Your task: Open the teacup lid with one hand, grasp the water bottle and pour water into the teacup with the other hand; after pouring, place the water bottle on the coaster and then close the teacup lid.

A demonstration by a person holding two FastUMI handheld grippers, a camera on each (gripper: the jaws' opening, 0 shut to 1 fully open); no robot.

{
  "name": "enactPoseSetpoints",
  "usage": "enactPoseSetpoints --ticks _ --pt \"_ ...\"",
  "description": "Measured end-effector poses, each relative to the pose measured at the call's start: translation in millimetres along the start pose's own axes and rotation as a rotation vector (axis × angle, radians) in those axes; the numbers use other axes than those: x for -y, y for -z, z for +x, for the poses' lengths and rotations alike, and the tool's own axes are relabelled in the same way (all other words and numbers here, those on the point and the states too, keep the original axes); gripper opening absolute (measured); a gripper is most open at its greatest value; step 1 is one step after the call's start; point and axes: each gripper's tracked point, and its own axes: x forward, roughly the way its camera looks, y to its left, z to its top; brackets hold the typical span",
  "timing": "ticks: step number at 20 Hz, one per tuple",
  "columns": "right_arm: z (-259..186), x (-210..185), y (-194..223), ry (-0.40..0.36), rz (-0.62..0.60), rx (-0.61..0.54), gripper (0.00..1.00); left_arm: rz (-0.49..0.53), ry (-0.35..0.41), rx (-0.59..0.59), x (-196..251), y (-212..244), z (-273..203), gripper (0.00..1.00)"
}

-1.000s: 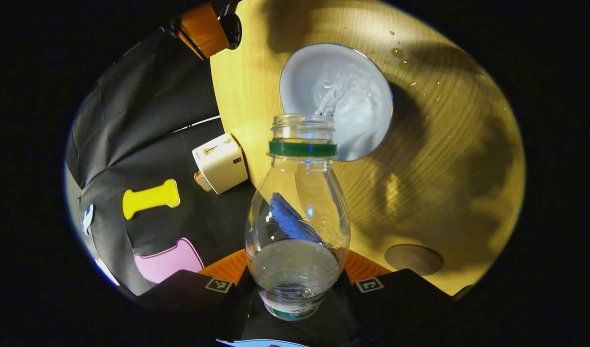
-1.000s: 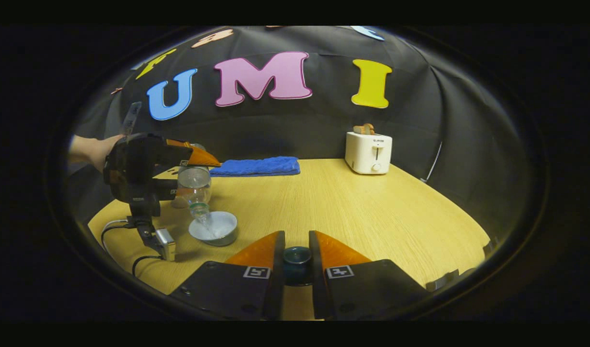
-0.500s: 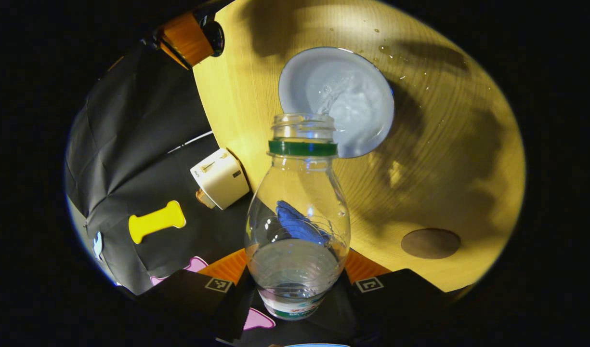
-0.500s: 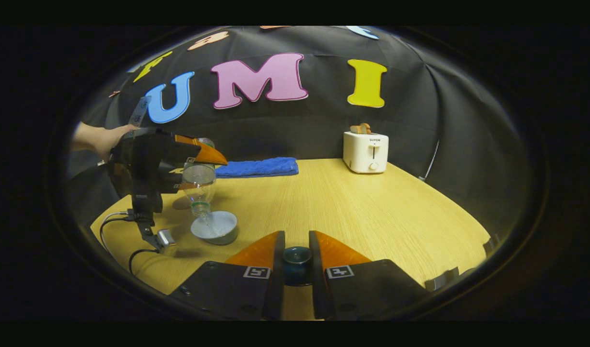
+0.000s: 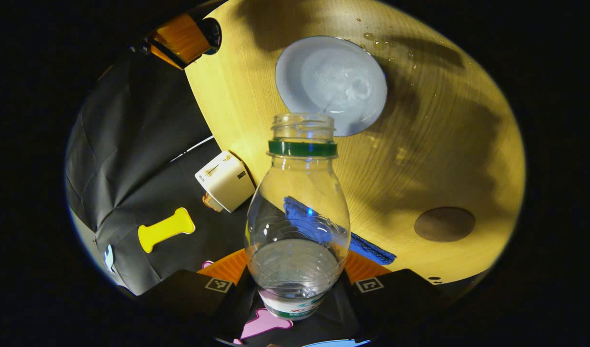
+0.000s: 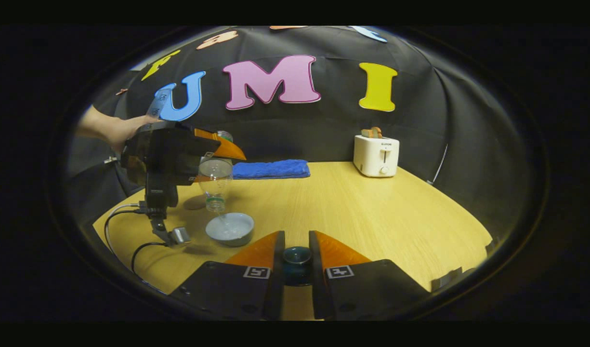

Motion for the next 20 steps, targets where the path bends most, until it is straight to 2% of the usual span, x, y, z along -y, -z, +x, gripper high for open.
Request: enactPoseSetpoints --ticks 1,2,3,5,7,10,12,19,20 --pt "-1.4 -4.7 1.9 -0.004 0.0 -0.003 0.27 0.008 -0.004 0.001 -1.4 1.9 -1.9 0.77" --pt "-2.8 -8.3 1.7 -0.006 -0.006 -0.005 0.22 0.017 -0.011 0.002 -2.7 2.2 -2.9 0.77" --pt "-2.8 -10.6 1.5 -0.01 -0.015 -0.004 0.27 0.023 -0.02 0.003 -4.4 1.5 -3.3 0.77" --pt "-2.8 -12.8 -0.6 -0.017 -0.022 -0.003 0.22 0.025 -0.036 0.007 -7.7 0.2 -3.7 0.77" --pt "-1.4 -11.5 -4.2 -0.017 -0.019 0.001 0.22 0.036 -0.046 0.007 -7.2 -0.5 -2.3 0.77" --pt "-0.8 -6.0 -7.1 -0.001 -0.007 0.005 0.33 0.045 -0.051 0.002 -7.5 0.6 -0.1 0.77" --pt "-1.3 -3.3 -7.2 0.005 0.001 0.003 0.33 0.04 -0.054 0.0 -9.3 0.6 0.8 0.77" --pt "1.2 -0.3 -15.5 0.002 -0.014 0.011 0.33 -0.049 -0.046 -0.007 -1.6 1.6 3.7 0.77" --pt "0.4 -0.2 -17.6 0.001 -0.014 0.014 0.27 -0.084 -0.054 -0.001 -1.6 1.3 2.2 0.77"
